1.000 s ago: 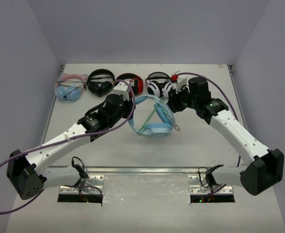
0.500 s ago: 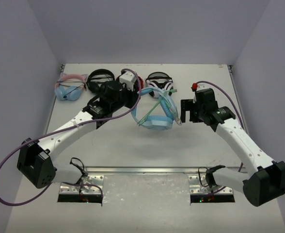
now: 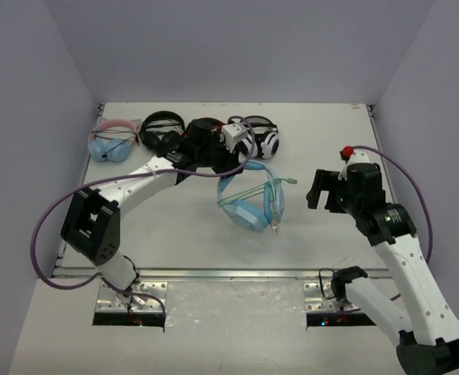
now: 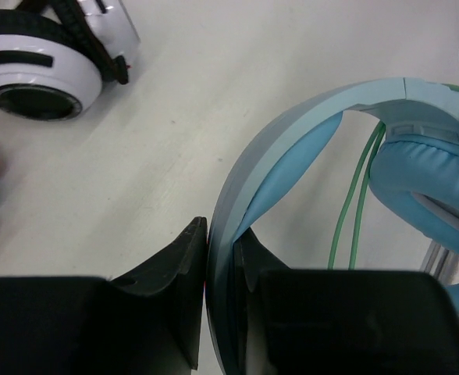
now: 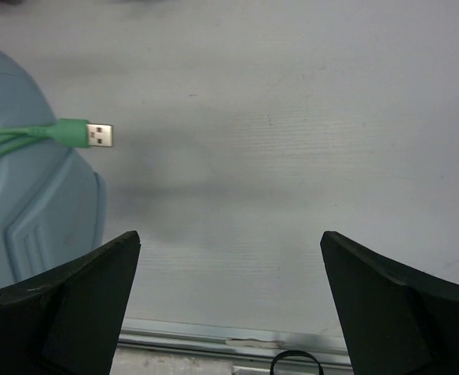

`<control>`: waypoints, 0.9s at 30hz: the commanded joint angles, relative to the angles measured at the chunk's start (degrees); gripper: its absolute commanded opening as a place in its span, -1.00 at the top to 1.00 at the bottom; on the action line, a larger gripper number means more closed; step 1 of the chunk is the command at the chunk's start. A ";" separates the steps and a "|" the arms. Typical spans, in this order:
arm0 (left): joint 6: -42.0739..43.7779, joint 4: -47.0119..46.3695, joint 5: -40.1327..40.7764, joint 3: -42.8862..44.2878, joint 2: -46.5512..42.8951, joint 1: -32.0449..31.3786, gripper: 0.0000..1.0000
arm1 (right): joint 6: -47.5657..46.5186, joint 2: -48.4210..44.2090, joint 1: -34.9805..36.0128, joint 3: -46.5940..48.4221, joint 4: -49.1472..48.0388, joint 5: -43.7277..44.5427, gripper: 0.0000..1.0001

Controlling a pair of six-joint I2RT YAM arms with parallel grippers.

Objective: Wrap the headphones

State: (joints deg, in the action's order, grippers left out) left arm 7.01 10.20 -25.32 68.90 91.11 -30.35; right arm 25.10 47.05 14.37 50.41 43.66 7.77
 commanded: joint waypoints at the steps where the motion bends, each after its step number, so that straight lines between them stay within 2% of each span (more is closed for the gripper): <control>1: 5.20 2.09 -14.14 7.55 4.84 0.47 0.99 | 0.30 -5.38 -0.22 -0.40 1.87 -5.28 -0.98; 7: 11.36 5.45 -20.38 13.36 15.56 0.55 0.95 | -0.76 -11.44 -0.13 -0.93 3.27 -12.15 -0.98; 10: 12.85 5.54 -18.72 15.20 20.22 0.47 0.86 | -0.06 -14.16 -0.22 -1.81 2.57 -16.55 -0.98; 13: 12.77 4.48 -15.64 16.43 23.83 0.38 0.91 | 0.82 -16.54 -0.22 -4.09 1.34 -21.12 -0.98; 18: 10.49 0.36 -15.98 17.58 28.14 0.38 0.95 | 1.96 -22.17 -0.13 -7.08 0.99 -20.07 -0.98; 25: 13.65 7.90 -19.23 25.84 36.32 -0.85 0.88 | 2.06 -24.10 -0.22 -8.13 2.83 -24.64 -0.98; 27: 13.74 8.70 -19.32 26.72 37.55 -1.03 0.80 | 1.97 -24.89 -0.13 -8.58 3.01 -24.65 -0.98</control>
State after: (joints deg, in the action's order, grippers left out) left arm 20.60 17.21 -39.00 92.75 128.11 -30.76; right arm 26.48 23.24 14.37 42.41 47.03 -15.14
